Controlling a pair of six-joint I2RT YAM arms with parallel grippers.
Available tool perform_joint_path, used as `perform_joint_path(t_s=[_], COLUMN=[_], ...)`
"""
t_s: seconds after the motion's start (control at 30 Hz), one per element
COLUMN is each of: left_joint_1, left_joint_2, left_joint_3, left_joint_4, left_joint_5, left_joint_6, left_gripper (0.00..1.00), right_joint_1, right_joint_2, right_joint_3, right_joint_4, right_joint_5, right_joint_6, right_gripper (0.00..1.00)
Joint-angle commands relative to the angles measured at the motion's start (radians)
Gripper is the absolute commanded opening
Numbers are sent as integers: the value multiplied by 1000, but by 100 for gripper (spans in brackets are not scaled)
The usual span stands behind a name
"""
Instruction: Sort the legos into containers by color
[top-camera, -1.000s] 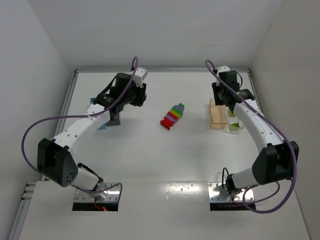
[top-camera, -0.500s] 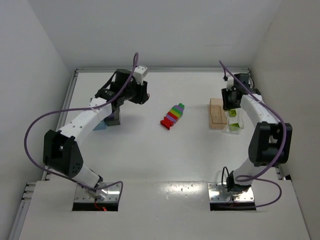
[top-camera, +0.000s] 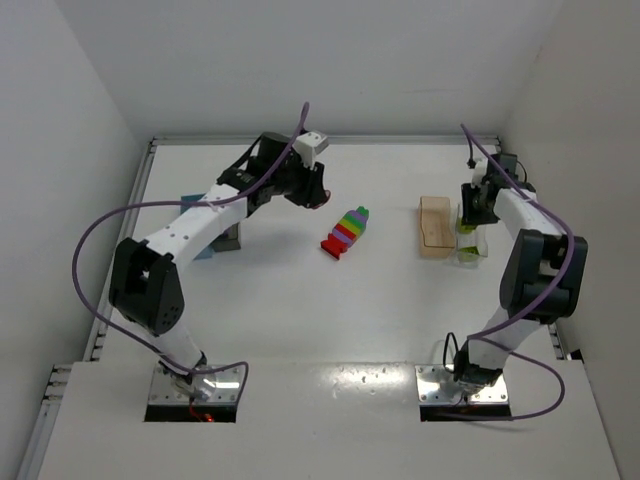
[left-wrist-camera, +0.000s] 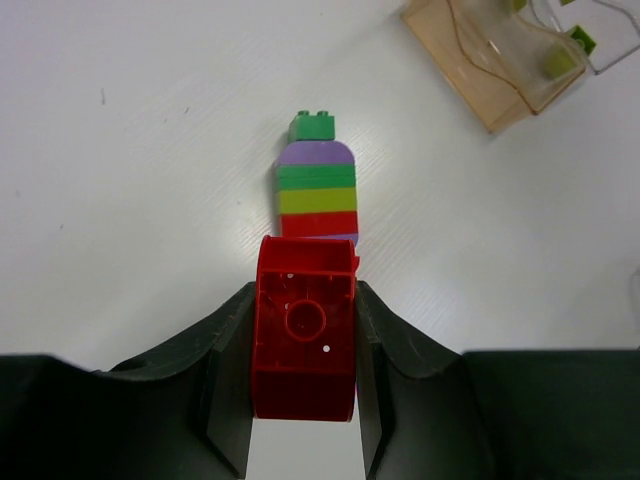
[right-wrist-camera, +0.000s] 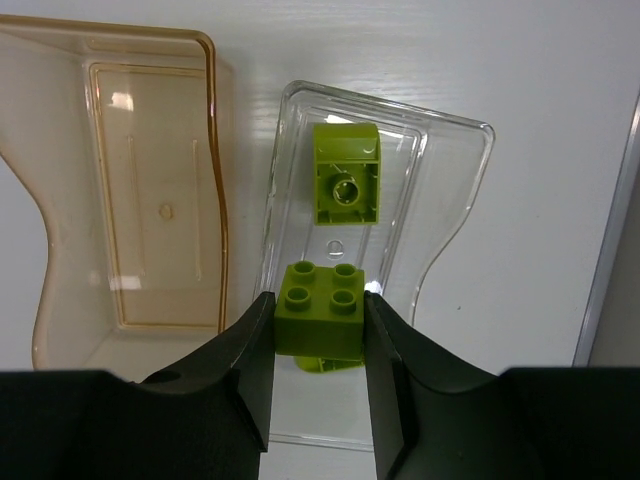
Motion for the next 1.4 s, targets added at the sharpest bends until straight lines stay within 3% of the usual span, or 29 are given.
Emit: perform_joint_path(t_s=[0.0,0.07,0.13,0.23,0.33,0.5,0.63,0.67,0.77,0.83,0.93,1.17,1.37], left_joint_1=[-30,-44,-77,-125,-171,-213,-231,-231,-240,-265,-289,-332,-354], left_joint_2=[42,94,134,215,303,444,579,624,714,787,856,930,961], left_joint_3=[82,128,163,230,304,388,410,398,454,517,604,763,821], left_joint_4=[43,43,56,110,183,360,630,762,889,912,929,874,837], left_joint_5=[44,75,102,122,164,256,369,383,383,373,352,274,215], left_joint_6=[3,-7,-16,-40,-82,-201,-447,-495,-623,-648,-637,-559,-505], left_gripper=[19,21,21,24,26,26,26,22,19,21,32,35,45], right_joint_1=[-19,-28,-29,-38,-48,-67,-85,-96,-114,-127,-139,-170,-179], right_joint_2=[16,16,16,-2,-80,-249,-336,-358,-387,-401,-424,-435,-435], right_joint_3=[0,0,0,0,0,-10,-19,-19,-28,-28,-28,-37,-37], right_joint_4=[23,23,23,23,5,-18,-41,-66,-81,-106,-133,-170,-181], right_joint_5=[-43,-43,-52,-52,-74,-100,-109,-109,-120,-120,-140,-160,-180], right_joint_6=[-17,-17,-27,-27,-5,30,39,39,49,49,49,49,58], right_gripper=[33,44,66,86,92,94,94,94,94,94,94,94,94])
